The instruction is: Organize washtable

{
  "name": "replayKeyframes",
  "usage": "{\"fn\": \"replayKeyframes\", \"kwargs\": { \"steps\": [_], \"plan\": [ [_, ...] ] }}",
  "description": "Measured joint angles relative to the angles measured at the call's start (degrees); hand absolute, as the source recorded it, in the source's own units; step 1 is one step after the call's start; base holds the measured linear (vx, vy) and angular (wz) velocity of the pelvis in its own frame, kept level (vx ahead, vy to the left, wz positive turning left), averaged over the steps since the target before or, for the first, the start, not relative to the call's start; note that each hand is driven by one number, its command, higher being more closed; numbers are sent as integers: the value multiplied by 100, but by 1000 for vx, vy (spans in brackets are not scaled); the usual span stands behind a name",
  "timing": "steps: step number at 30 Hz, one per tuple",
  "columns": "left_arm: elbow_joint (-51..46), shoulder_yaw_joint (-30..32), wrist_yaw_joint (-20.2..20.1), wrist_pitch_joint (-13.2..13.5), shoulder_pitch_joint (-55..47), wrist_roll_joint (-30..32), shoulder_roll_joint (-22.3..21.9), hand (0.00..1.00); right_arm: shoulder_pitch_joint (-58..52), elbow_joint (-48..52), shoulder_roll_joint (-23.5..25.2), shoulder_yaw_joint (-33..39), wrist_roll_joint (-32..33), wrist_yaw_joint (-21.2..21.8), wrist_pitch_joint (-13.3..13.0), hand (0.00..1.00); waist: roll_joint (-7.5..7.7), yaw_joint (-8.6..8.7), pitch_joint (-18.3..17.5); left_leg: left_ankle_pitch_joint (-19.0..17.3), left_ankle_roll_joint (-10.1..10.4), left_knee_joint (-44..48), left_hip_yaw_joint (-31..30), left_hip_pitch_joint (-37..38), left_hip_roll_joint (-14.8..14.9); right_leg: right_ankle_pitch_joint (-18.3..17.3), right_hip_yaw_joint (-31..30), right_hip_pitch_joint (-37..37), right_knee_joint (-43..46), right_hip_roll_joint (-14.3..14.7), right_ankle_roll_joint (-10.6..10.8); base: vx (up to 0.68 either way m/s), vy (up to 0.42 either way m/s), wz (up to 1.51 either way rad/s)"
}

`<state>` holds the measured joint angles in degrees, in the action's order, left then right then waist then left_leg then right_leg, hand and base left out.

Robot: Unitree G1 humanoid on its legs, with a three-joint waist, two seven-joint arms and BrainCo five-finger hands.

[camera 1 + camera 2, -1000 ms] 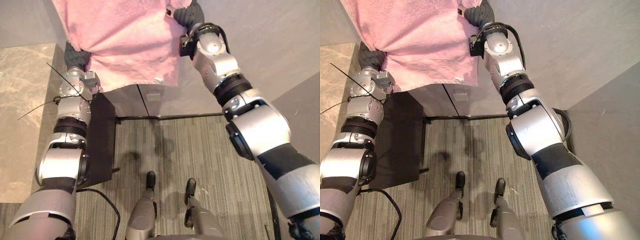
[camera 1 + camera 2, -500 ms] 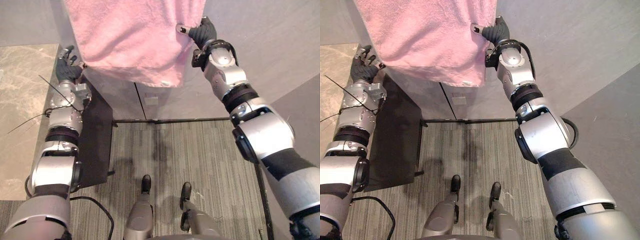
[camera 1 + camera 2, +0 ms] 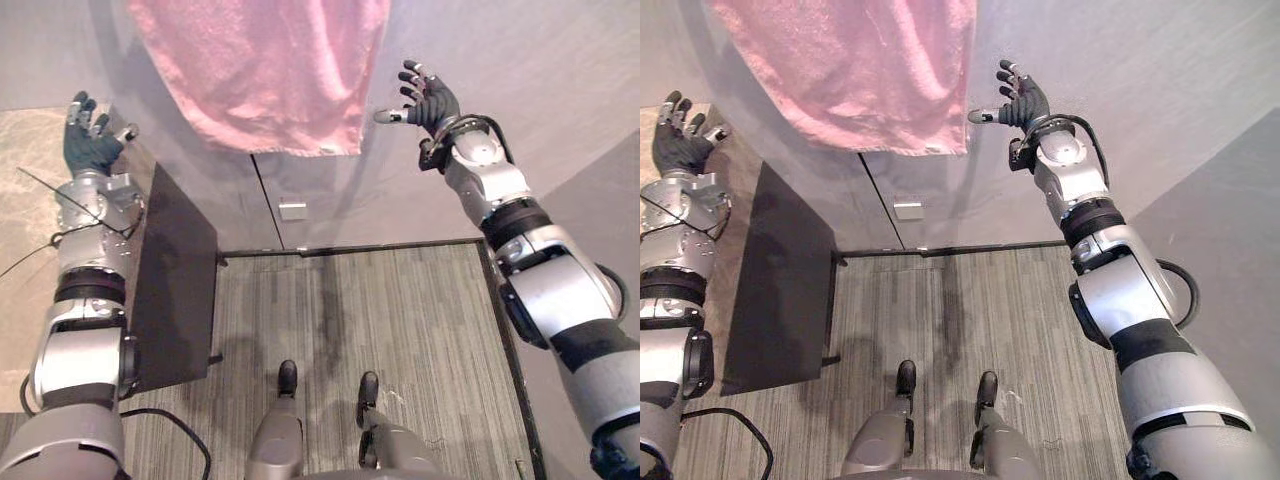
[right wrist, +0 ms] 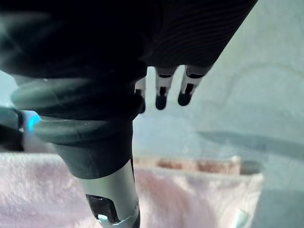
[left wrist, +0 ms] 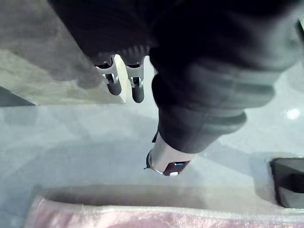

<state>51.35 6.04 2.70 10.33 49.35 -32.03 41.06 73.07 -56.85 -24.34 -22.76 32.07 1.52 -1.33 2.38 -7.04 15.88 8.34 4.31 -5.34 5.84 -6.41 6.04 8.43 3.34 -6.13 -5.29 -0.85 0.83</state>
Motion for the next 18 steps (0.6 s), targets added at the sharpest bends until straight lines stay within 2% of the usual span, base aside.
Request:
{"fn": "replayKeyframes", "kwargs": {
  "steps": [3, 5, 6, 8, 13, 15, 18],
  "plan": [
    [-366, 503, 235, 27, -40, -4, 19, 0, -340, 756, -138, 828, -12, -303, -65, 0, -6, 23, -44, 0, 0, 0, 45, 23, -1, 34, -37, 5, -14, -3, 1, -18, 24, -7],
    [-649, 653, 396, 62, -89, -8, 20, 0, -463, 1239, -152, 1224, -42, -567, -181, 0, -10, 42, -121, 0, 0, 0, 57, 35, 0, 39, -45, 13, -23, -3, 1, -3, 10, -2],
    [-875, 666, 472, 144, -92, -90, 19, 0, -484, 1522, -159, 1374, -73, -752, -334, 0, -11, 66, -192, 0, 0, 0, 51, 34, 4, 39, -40, 14, -24, -3, 1, 0, 0, 0],
    [-1337, 659, 512, 262, -92, -188, 19, 0, -486, 2107, -161, 1401, -67, -937, -624, 0, -22, 144, -345, 0, 0, 0, 20, 52, 1, 38, -13, 52, -28, -19, 0, 7, 23, 6],
    [-2572, 232, 573, 492, -94, -230, -67, 0, -562, 3224, 79, 1341, -67, -1018, -1004, 0, -97, 164, -549, 0, 1, -1, -81, 139, 0, 26, 85, 187, -32, -29, -6, -6, 22, 9],
    [-2912, -114, 609, 625, -97, -239, -143, 0, -668, 3313, 254, 1067, -57, -966, -1035, 0, -183, 140, -691, -2, 2, -4, -153, 179, -2, 4, 154, 263, -33, -33, -4, -34, 29, 20],
    [-3093, -554, 554, 649, -112, -353, -160, 0, -917, 3312, 371, 604, 55, -768, -1025, 0, -304, 124, -891, -23, 30, -41, -269, 170, -2, -13, 276, 317, -34, -41, -4, -36, 22, 23]
  ]
}}
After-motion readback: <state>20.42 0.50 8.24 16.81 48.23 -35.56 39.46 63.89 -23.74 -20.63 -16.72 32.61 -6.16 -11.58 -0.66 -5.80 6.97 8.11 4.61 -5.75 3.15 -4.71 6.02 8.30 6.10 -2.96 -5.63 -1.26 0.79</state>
